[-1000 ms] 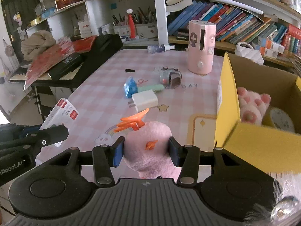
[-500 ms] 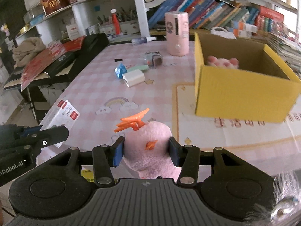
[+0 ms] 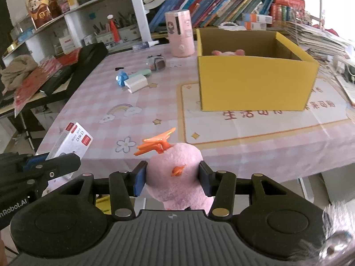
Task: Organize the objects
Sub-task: 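Lift the white box and the pink chick and carry them toward the yellow box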
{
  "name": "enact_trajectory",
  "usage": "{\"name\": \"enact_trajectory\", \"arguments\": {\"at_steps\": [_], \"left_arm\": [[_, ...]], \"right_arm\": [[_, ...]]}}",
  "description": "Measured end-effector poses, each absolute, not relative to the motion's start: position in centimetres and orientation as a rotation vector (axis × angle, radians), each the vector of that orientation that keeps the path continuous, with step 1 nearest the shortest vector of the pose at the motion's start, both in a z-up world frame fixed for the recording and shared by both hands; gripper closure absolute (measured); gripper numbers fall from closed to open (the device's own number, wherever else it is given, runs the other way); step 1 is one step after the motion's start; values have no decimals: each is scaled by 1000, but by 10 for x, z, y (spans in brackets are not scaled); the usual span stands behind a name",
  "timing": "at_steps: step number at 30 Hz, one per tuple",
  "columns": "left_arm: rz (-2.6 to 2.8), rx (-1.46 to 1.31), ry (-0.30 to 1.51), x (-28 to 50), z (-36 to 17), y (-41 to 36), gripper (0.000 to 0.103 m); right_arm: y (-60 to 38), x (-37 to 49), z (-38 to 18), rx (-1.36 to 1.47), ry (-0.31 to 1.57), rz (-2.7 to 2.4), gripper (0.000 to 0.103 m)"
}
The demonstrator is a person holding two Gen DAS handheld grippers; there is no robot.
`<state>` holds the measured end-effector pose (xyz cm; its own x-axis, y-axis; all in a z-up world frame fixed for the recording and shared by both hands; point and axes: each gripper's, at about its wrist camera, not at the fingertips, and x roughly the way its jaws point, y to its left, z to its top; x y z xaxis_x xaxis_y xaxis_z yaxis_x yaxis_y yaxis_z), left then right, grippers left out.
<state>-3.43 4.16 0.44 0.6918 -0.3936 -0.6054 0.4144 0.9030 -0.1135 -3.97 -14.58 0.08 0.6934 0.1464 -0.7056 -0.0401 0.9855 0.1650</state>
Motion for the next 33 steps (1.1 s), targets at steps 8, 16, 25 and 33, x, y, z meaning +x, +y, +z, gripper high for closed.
{"name": "enact_trajectory", "arguments": {"at_steps": [8, 16, 25, 33], "left_arm": [[-524, 66, 674, -37, 1, 19, 90], [-597, 108, 676, -31, 0, -6, 90], [-682, 145, 676, -22, -2, -42, 90], [-690, 143, 661, -9, -1, -61, 90]], "right_arm": [[-169, -54, -4, 182, 810, 29, 57], [-197, -65, -9, 239, 810, -53, 57], [-234, -70, -13, 298, 810, -159, 57], [-253, -60, -15, 305, 821, -173, 57]]}}
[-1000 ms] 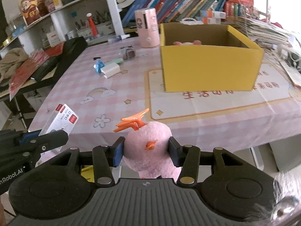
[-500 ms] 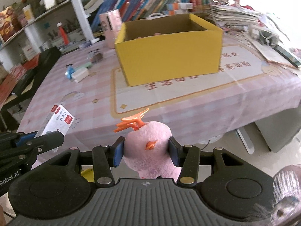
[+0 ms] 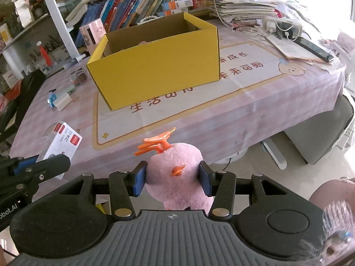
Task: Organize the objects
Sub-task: 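Lift the white box and the pink chick and carry them toward the yellow box, then open the left tool over the yellow box while the right tool releases the chick inside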
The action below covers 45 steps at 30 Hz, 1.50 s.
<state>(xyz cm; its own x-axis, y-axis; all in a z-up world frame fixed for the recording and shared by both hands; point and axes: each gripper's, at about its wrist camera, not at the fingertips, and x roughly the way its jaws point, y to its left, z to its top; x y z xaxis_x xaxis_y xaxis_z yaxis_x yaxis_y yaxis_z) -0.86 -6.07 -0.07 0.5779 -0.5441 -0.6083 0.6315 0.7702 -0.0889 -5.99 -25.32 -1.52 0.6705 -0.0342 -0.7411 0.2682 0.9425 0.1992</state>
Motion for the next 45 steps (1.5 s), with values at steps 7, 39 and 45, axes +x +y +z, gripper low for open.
{"name": "enact_trajectory", "arguments": {"at_steps": [7, 39, 45], "left_arm": [[-670, 136, 572, 18, 20, -80, 90], [-490, 194, 644, 161, -3, -189, 90], [-476, 177, 676, 175, -10, -190, 90]], "right_arm": [[-278, -35, 2, 279, 758, -190, 57], [-347, 192, 38, 44, 651, 145, 57], [-337, 217, 21, -24, 716, 220, 57]]}}
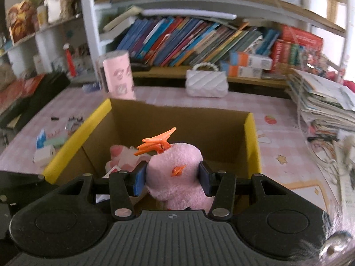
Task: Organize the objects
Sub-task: 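Open the left tool over the yellow box while the right tool releases the chick inside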
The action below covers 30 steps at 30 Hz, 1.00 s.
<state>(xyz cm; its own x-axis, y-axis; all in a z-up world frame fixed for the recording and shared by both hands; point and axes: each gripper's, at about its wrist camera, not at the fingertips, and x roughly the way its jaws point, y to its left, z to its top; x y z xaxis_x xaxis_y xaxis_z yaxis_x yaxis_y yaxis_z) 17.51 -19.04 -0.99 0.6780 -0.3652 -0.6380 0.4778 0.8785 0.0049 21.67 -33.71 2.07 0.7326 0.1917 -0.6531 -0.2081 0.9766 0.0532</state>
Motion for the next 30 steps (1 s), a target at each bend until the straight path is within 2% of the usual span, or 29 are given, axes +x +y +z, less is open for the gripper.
{"name": "enact_trajectory", "arguments": {"at_steps": [11, 18, 21, 23, 24, 30], "left_arm": [[-493, 142, 698, 179, -12, -189, 88], [-449, 124, 686, 176, -11, -184, 78], [-442, 121, 668, 172, -7, -181, 66], [-435, 121, 652, 167, -4, -180, 46], [-432, 121, 637, 165, -2, -179, 44], [-432, 138, 563, 146, 14, -173, 34]], "right_arm": [[-332, 244, 0, -44, 872, 261, 57], [-329, 247, -2, -68, 901, 262, 58], [-330, 245, -1, -58, 890, 252, 57], [-332, 243, 2, -45, 866, 240, 48], [-333, 241, 4, -36, 850, 230, 44], [-337, 223, 23, 7, 738, 183, 35]]}}
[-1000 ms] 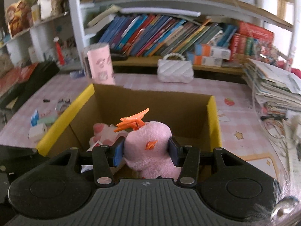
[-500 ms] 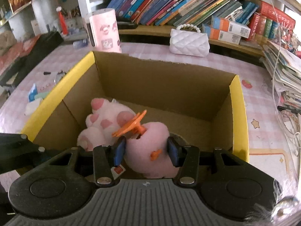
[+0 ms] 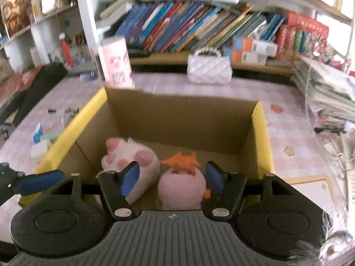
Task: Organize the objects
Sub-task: 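Open the left tool over the yellow box while the right tool releases the chick inside, then withdraw both tools from the yellow box back over the table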
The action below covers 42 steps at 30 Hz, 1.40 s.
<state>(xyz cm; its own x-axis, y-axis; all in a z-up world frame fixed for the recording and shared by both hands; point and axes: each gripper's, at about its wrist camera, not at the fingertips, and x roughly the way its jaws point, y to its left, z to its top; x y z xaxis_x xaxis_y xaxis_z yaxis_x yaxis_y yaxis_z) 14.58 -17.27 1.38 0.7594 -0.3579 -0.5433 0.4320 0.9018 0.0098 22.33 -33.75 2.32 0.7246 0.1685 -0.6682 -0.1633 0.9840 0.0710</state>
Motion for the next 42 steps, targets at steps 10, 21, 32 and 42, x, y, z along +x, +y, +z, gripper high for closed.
{"name": "enact_trajectory", "arguments": {"at_steps": [10, 21, 32, 42], "left_arm": [[-363, 103, 483, 115, 29, -142, 15], [-301, 28, 503, 83, 28, -98, 15], [-326, 39, 607, 51, 10, -71, 15], [-336, 71, 667, 15, -4, -48, 12]], "right_arm": [[-344, 178, 53, 84, 601, 60, 31], [-332, 96, 62, 79, 498, -67, 28], [-291, 39, 29, 78, 612, -159, 28], [-250, -3, 5, 82, 715, -155, 28]]}}
